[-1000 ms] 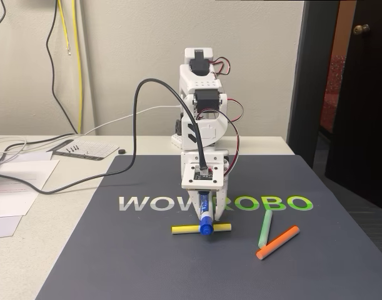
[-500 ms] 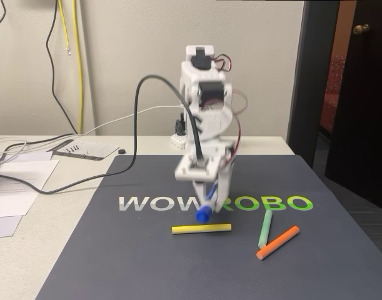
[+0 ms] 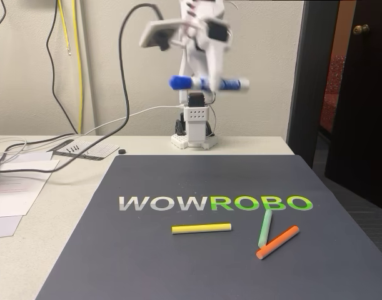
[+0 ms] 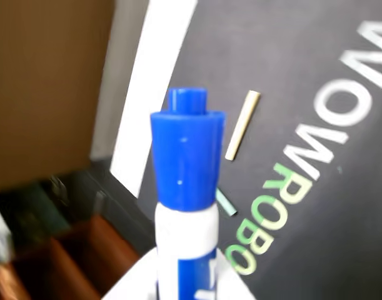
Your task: Pick up the blue marker.
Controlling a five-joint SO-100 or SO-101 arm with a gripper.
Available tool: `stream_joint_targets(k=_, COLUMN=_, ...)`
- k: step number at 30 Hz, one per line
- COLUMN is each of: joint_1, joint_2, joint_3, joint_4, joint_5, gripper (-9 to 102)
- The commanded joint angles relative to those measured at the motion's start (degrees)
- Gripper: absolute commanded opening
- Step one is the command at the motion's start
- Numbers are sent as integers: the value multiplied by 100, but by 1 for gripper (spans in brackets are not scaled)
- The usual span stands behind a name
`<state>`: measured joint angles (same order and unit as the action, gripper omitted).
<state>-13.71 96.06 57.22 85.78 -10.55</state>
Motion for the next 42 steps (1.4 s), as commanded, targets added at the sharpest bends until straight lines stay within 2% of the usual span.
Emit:
stream_joint_targets(k=1, joint_1=220, joint_2=562, joint_3=-88, joint_4=308, joint_5=809, gripper=0)
stream_joint_targets(k=4, joint_1=369, joint_2=1055, joint_3=237, joint_4=352, joint_5=1195, gripper=0)
stream_joint_targets(k=9, joint_1=343, joint_2=3296, joint_3=3085, joint_4=-1125, joint_5=1397, gripper=0)
stream_joint_targets(k=20, joint_1=220, joint_2=5221, joint_3=5941, joint_4=-2716, joint_5=835, gripper=0)
stream_joint_targets(k=42, joint_1=97, joint_2=5335, joint_3=6152, joint_4=-2883, joint_5=791, gripper=0)
